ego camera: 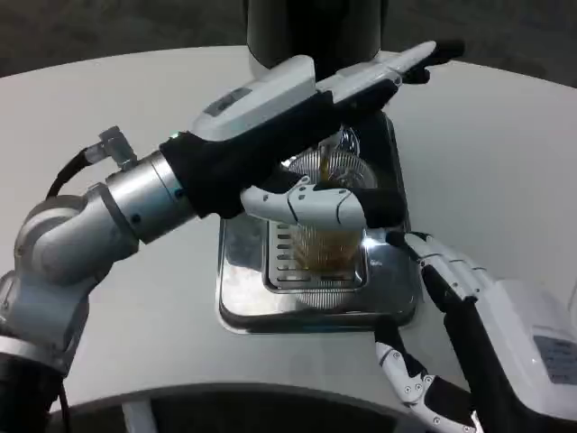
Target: Grasp the cup under the faucet to collect the drink, then remove the cup.
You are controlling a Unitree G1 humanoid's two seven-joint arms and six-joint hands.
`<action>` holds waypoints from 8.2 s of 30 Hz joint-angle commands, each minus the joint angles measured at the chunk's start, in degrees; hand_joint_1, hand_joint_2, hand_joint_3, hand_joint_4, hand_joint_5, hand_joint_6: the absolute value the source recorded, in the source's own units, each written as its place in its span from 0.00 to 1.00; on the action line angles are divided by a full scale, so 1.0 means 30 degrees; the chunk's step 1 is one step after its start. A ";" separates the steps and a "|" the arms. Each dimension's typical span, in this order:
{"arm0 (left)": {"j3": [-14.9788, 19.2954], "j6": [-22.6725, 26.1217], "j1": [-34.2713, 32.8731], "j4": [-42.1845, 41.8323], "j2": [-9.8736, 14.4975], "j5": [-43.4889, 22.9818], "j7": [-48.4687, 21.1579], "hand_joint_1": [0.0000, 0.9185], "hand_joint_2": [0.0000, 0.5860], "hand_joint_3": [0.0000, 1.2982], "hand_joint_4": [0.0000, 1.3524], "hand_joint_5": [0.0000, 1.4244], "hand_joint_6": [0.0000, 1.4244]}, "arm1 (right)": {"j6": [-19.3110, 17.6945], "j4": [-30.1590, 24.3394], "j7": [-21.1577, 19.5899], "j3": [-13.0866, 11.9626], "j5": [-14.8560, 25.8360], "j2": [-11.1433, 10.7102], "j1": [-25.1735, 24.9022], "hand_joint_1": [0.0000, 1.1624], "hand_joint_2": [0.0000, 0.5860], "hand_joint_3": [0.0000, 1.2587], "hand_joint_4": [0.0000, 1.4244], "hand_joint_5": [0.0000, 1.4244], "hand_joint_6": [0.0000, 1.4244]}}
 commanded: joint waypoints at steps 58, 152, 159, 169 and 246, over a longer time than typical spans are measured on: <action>-0.0540 0.0063 0.1153 -0.1554 0.1185 0.0073 0.0558 0.00 0.20 0.00 0.00 0.05 0.03 | -0.1675 1.7105 -0.4859 -0.1770 1.2758 0.1036 -1.3648 0.69 0.27 0.00 0.00 0.00 0.02; 0.5375 0.3070 1.1355 -0.8880 0.0810 -0.2762 0.4536 0.00 0.30 0.05 0.00 0.11 0.08 | -0.3760 1.7567 -1.0303 -0.0615 1.0522 0.2412 -1.3906 0.99 0.11 0.61 0.64 0.66 0.91; 0.5407 0.3262 1.2254 -0.9557 0.1020 -0.2083 0.4672 0.00 0.29 0.00 0.00 0.07 0.03 | -0.3345 1.5804 -0.8748 -0.0668 1.0889 0.1813 -1.2709 0.98 0.11 0.61 0.64 0.66 0.91; 0.5733 0.4023 1.3418 -1.0470 0.1389 -0.1292 0.4741 0.00 0.28 0.00 0.00 0.00 0.00 | -0.2951 1.3594 -0.7766 -0.0481 1.0949 0.1747 -1.0789 0.98 0.12 0.62 0.65 0.67 0.92; 0.4553 0.9053 1.9627 -1.7754 0.1214 1.2916 0.6075 0.00 0.05 0.00 0.00 0.00 0.00 | -0.2178 -0.0654 0.0037 0.0504 1.3872 -0.0916 -0.1684 0.98 0.18 0.63 0.67 0.67 0.91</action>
